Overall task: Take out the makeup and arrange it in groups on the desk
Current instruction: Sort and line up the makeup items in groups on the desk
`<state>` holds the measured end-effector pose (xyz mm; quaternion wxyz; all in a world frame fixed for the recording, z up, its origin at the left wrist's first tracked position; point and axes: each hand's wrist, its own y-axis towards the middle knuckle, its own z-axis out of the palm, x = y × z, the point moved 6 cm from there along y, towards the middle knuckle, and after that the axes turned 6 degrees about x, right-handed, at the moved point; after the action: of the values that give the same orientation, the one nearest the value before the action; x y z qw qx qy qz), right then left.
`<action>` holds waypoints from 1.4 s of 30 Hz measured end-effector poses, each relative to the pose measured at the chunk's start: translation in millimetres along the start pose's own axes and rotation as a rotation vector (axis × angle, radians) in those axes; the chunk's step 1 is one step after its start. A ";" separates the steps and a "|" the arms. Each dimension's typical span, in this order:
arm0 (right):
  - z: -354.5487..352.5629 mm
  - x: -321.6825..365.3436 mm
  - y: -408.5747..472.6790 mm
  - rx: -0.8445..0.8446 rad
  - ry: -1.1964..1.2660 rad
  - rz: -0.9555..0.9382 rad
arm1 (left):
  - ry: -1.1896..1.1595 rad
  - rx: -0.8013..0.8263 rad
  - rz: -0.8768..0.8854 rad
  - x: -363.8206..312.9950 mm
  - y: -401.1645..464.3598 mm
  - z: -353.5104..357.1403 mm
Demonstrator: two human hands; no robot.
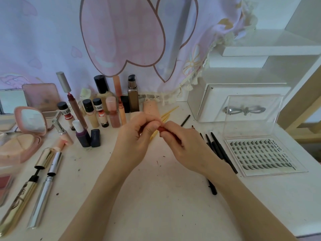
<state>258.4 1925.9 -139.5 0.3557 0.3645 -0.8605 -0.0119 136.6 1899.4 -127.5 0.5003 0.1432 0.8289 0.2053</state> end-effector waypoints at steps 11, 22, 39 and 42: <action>0.1 7.9 4.1 0.132 -0.047 0.097 | -0.002 -0.023 0.001 1.3 0.8 -6.8; -34.7 -9.8 -23.3 0.225 0.045 0.337 | -0.166 -0.107 -0.122 -0.4 -1.0 -13.0; -47.3 -48.4 -18.1 0.014 0.267 0.729 | 0.336 0.055 -0.395 2.4 -24.9 59.5; -40.4 -49.1 -13.8 0.030 0.115 0.709 | 0.372 0.064 -0.380 4.7 -26.9 63.7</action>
<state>315.7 1956.6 -142.8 0.3802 0.0485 -0.9121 0.1453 190.2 1890.5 -170.6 0.3640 -0.0393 0.9247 0.1040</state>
